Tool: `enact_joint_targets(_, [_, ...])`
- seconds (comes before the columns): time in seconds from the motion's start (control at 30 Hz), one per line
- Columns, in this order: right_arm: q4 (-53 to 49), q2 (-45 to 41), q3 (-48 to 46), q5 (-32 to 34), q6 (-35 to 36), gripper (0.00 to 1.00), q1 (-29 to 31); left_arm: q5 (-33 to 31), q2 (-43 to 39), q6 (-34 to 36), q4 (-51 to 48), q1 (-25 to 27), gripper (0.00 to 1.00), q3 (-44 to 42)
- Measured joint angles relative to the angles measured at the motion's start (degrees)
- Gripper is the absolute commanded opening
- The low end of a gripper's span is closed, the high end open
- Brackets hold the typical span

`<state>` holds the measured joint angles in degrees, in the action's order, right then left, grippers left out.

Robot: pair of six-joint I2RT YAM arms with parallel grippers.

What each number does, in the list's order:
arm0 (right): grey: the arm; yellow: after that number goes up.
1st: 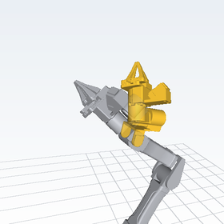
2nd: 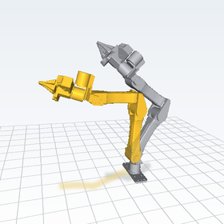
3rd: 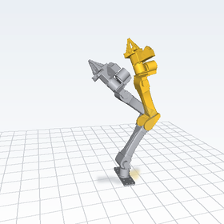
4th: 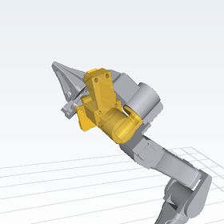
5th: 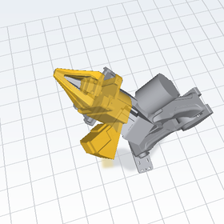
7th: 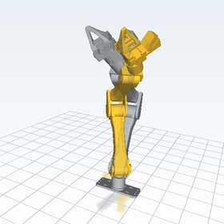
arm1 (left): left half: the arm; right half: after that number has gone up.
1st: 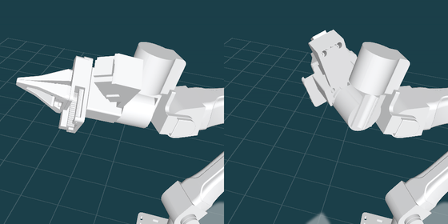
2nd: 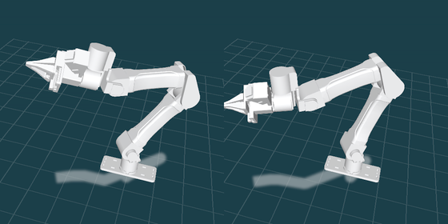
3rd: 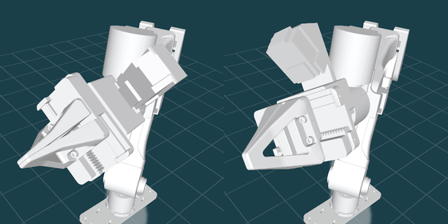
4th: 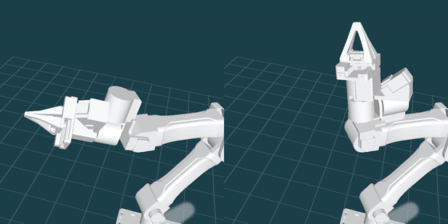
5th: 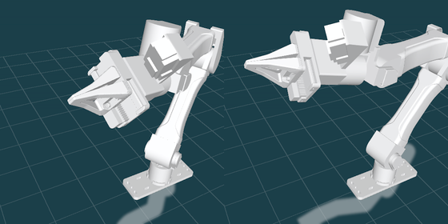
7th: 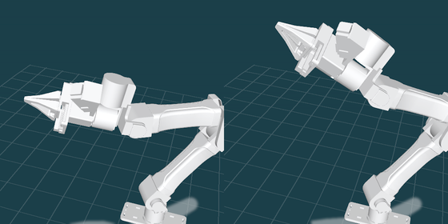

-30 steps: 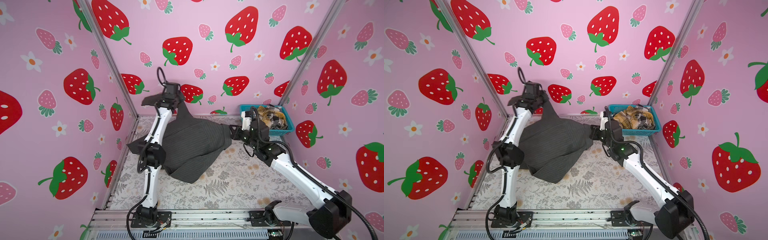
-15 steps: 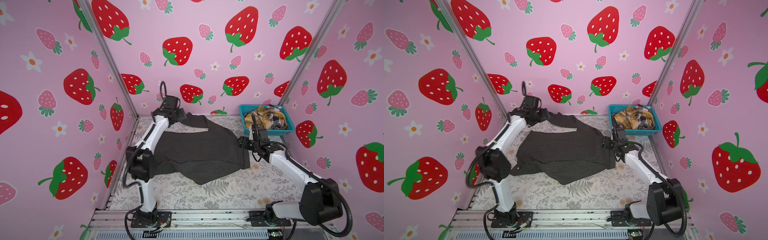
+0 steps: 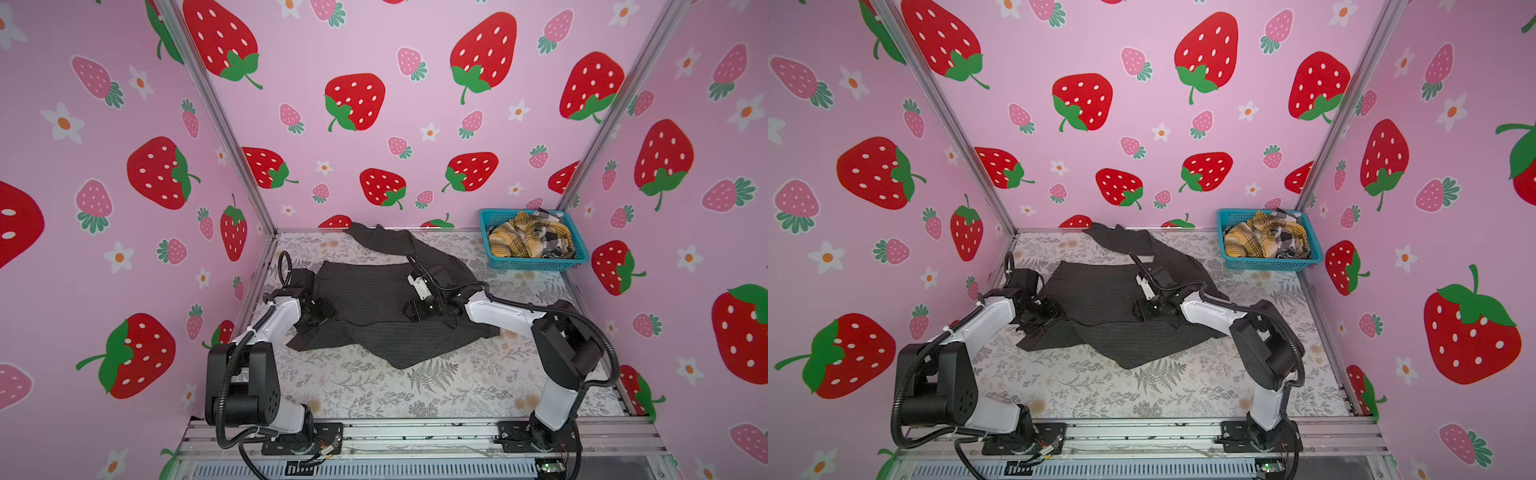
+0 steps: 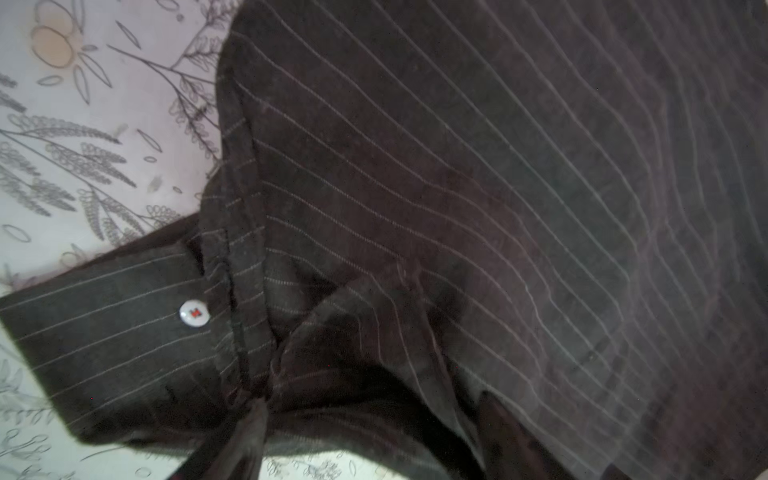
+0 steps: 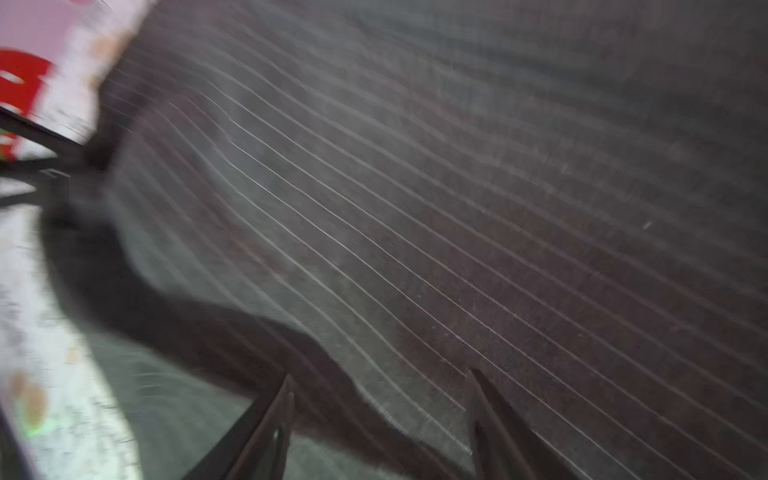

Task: Fold and stack the long sleeve shirts

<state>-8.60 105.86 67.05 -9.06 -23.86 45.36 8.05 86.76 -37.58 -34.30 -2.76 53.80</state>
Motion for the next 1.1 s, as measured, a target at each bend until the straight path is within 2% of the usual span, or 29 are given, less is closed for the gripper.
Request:
enact_joint_targets(0.1, [0.2, 3.6, -1.0, 0.6, -1.8, 0.62, -2.5, 0.8, 6.4, -1.0, 2.5, -1.7, 0.65, 3.2])
enact_joint_targets(0.3, [-0.1, 4.0, -0.3, 3.7, -2.8, 0.62, -6.6, 1.6, 16.0, -2.7, 4.9, -2.3, 0.66, 10.1])
enact_joint_targets(0.53, [-5.6, 14.2, 15.5, 7.4, 0.2, 0.65, -12.4, 4.5, 28.3, -1.8, 4.3, -3.6, 0.73, 25.9])
enact_joint_targets(0.67, [-8.9, 13.6, 18.1, 9.3, 2.6, 0.71, -13.3, 4.9, 29.3, -1.3, 3.3, -4.8, 0.75, 28.2])
enact_joint_targets(0.77, [-9.7, 9.1, 17.4, 10.1, 4.2, 0.77, -8.9, 2.7, 25.4, -0.7, 0.6, -5.0, 0.74, 27.5])
enact_joint_targets(0.93, [-5.3, -0.7, 16.2, 7.1, 6.0, 0.80, 8.2, 0.3, 10.8, -0.5, -0.3, -5.3, 0.71, 20.7])
enact_joint_targets(1.0, [-3.1, -0.7, 17.7, 4.1, 6.2, 0.80, 14.7, 1.0, 6.5, -1.0, 0.1, -6.1, 0.67, 17.2])
enact_joint_targets(1.1, [-0.6, 3.0, 21.1, -0.2, 6.2, 0.79, 21.0, 3.3, 5.7, -2.0, 0.7, -8.8, 0.59, 13.3])
